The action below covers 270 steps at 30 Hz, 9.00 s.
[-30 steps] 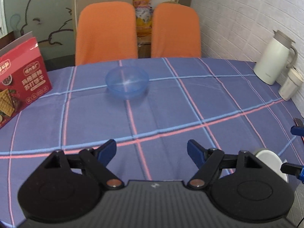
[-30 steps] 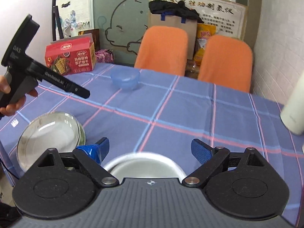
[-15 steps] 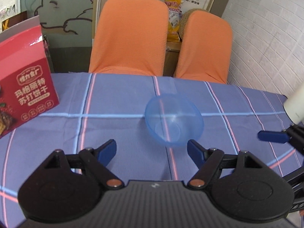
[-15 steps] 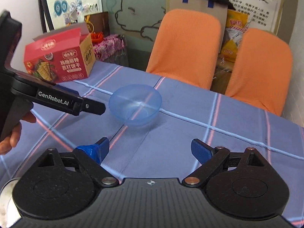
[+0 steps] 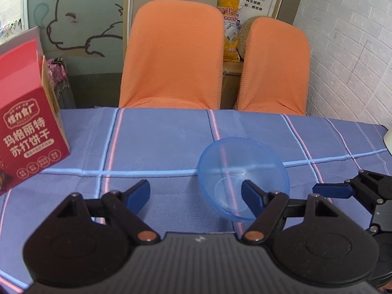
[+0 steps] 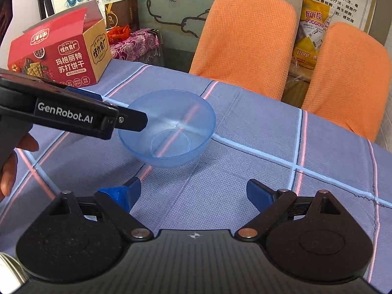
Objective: Organize plates and bowls
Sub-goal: 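Move the left tool toward the translucent blue bowl, then close the left tool on the blue bowl's rim and lift it, then carry the blue bowl with the left tool into the white bowl, then grip the rim of the nested bowls with the left tool, then carry the nested bowls with the left tool onto the plate stack, then open the left tool and lift it away from the bowls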
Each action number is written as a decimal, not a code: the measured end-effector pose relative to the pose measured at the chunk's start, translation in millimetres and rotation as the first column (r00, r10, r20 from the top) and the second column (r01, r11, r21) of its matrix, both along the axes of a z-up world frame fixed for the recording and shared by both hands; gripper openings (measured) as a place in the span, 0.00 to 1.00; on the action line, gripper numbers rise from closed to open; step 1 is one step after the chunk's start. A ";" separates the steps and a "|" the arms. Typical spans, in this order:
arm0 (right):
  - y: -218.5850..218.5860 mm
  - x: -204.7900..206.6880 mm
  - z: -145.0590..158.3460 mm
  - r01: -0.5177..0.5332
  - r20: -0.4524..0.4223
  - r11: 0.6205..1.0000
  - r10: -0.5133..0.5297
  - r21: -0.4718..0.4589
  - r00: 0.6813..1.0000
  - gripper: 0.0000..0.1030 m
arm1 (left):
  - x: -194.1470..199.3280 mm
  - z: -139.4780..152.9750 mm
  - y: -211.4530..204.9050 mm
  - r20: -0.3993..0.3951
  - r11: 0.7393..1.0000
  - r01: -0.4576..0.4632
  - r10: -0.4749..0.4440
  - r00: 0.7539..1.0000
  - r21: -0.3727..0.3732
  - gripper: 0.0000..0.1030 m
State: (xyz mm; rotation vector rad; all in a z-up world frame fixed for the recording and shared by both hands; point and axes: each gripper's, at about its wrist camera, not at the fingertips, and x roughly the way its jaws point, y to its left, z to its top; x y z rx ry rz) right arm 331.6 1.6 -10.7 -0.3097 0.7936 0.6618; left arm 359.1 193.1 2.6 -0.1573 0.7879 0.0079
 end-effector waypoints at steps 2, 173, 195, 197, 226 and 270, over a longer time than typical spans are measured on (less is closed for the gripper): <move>2.5 1.4 -0.6 -0.001 -0.004 1.000 0.001 -0.003 1.000 0.78 | 0.7 1.1 -1.0 0.006 1.000 0.006 -0.006 1.000 0.002 0.75; -188.1 -222.1 -27.3 0.476 -0.006 0.863 -0.482 0.172 0.876 0.73 | -181.1 -38.3 -231.7 -0.088 0.960 0.279 -0.277 0.957 0.018 0.89; -163.1 -232.2 -17.9 0.482 0.069 0.859 -0.499 0.171 0.864 0.71 | -195.8 -18.6 -241.7 -0.042 0.951 0.310 -0.311 0.950 -0.012 0.33; -158.9 -232.1 -13.4 0.479 0.080 0.861 -0.496 0.171 0.864 0.71 | -198.1 -12.9 -238.9 -0.028 0.953 0.303 -0.303 0.953 -0.004 0.33; 2.4 -254.6 -14.7 0.122 0.052 0.981 -0.132 0.153 0.990 0.73 | -274.8 -7.8 -43.9 -0.063 0.997 -0.069 0.067 0.996 -0.033 0.36; -134.5 -316.3 4.1 0.392 0.100 0.794 -0.487 0.464 0.868 0.72 | -367.5 33.3 -109.4 0.257 0.998 -0.041 0.051 0.965 -0.044 0.74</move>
